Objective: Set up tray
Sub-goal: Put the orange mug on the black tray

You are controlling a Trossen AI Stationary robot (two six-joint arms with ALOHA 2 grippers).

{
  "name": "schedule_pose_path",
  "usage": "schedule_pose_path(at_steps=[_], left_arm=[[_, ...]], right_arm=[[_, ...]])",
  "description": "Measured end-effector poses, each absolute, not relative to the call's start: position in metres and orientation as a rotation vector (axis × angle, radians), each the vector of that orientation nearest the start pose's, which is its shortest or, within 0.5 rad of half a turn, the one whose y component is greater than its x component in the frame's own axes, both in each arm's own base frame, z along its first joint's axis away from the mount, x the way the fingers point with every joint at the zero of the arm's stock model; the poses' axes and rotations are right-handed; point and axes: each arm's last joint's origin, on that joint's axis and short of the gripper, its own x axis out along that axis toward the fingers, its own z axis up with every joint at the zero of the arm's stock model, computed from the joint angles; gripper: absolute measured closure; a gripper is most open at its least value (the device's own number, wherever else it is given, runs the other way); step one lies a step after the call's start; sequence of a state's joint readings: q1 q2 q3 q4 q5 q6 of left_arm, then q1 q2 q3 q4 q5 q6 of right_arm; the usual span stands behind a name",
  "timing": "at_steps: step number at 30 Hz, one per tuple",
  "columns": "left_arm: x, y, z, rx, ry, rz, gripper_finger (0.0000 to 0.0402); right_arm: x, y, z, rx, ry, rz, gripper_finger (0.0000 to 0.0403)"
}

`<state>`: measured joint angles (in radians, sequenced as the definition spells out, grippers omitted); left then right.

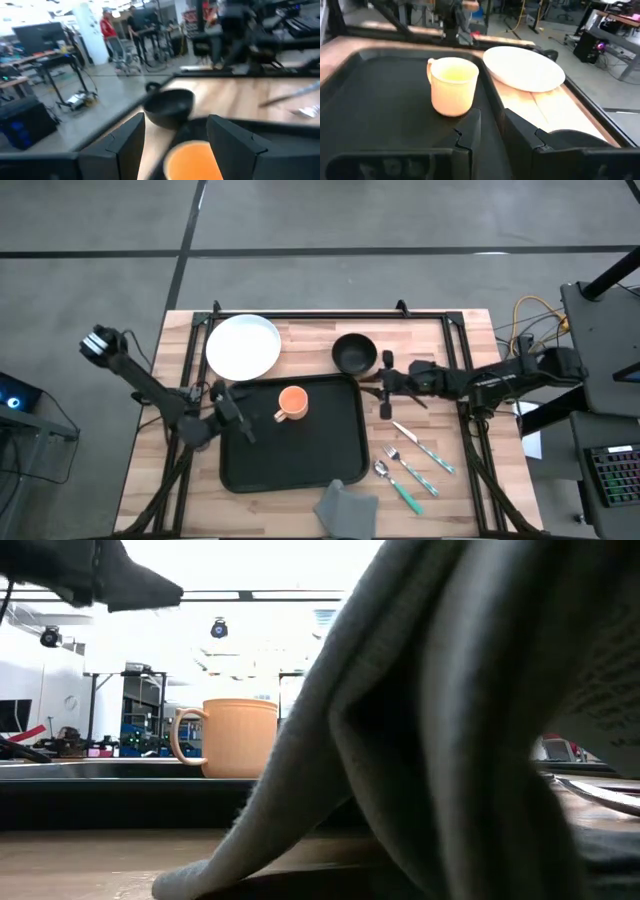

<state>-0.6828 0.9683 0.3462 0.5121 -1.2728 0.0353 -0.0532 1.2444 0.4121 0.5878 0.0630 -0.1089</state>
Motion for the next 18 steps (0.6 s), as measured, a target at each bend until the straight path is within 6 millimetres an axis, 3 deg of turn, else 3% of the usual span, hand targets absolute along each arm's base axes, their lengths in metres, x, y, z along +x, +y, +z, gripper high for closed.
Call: schedule_pose_path(at_steps=[9, 18], left_arm=[[0.128, -0.062, 0.260, 0.071, -0.032, 0.640, 0.0208], [0.107, -0.047, 0.280, 0.024, -0.108, 0.619, 0.0208]], right_arm=[[0.286, -0.016, 0.180, -0.049, 0.323, -0.069, 0.0335], [0.331, -0.018, 0.163, -0.017, 0.379, 0.008, 0.0335]])
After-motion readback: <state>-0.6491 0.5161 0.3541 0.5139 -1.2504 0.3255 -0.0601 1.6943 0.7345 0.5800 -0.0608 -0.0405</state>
